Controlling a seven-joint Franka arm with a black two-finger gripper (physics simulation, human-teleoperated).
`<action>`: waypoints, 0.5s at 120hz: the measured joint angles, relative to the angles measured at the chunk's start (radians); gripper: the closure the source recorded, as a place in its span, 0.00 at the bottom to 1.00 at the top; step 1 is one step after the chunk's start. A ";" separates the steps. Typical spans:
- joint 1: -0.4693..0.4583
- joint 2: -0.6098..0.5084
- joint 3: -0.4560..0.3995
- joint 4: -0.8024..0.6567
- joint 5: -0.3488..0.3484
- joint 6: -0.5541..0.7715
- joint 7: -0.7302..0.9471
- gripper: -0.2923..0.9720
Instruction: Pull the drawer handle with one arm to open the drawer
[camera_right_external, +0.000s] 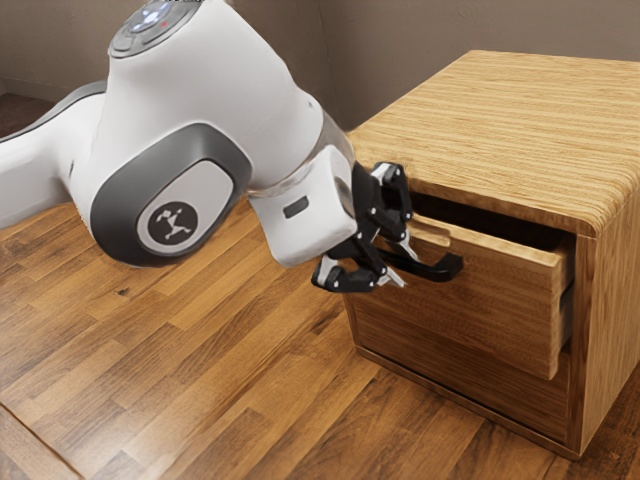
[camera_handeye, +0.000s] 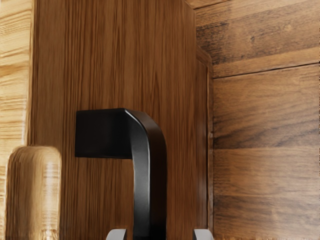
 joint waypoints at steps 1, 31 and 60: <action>0.000 -0.003 0.000 -0.005 0.000 0.002 0.000 0.70; -0.001 -0.103 0.000 -0.123 0.000 0.049 -0.008 0.71; -0.003 -0.198 -0.005 -0.226 0.001 0.079 -0.013 0.70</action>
